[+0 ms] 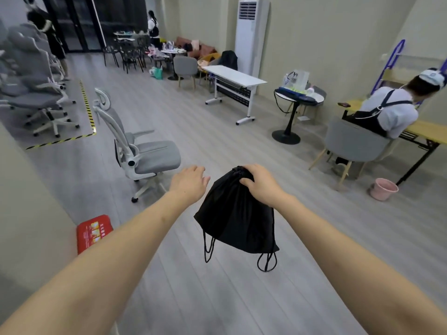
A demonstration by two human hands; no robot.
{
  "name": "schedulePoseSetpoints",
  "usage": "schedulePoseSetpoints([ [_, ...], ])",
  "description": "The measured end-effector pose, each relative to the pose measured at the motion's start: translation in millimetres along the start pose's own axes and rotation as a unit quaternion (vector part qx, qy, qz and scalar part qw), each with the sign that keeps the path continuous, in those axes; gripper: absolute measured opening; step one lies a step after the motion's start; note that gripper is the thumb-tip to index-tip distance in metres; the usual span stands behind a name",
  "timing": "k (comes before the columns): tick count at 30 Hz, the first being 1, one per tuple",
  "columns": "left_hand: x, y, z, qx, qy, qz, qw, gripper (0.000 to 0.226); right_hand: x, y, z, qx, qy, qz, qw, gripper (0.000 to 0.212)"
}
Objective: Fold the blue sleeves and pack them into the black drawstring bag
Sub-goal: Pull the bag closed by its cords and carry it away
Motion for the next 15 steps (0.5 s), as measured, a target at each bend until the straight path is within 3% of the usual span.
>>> schedulePoseSetpoints([
  [8,-15,-186,-33,0.04,0.026,-0.01,0.999,0.045,5,-204,64,0.013,-0.013,-0.033,0.999,0.03],
  [15,-40,-385,-84,0.035,0.04,-0.004,0.999,0.047,-3,-398,111,0.021,-0.029,-0.009,0.999,0.028],
])
Point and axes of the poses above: each hand's wrist, its own y-axis away from the middle knuckle, its own x-axis out of the back of the hand, z = x × y, the point moved 2 cm from there along -y, towards the middle knuckle, and after that the axes turned 4 degrees about -y, right-handed, at the moved point
